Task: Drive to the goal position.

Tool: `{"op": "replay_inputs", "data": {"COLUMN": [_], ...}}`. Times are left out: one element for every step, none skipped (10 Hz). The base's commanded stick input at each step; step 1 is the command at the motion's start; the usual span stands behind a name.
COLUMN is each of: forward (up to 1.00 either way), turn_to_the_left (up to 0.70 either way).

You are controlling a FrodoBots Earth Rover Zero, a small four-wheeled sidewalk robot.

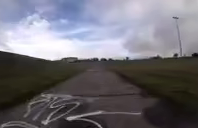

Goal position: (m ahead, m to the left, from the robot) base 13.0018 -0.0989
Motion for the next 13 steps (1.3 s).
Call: {"op": "replay_inputs", "data": {"forward": [1.00,1.00,1.00,1.00,1.00,1.00,1.00,1.00,1.00,1.00,1.00,1.00,1.00], "turn_to_the_left": [0.00,0.00,0.00,0.00,0.00,0.00,0.00,0.00,0.00,0.00,0.00,0.00,0.00]}}
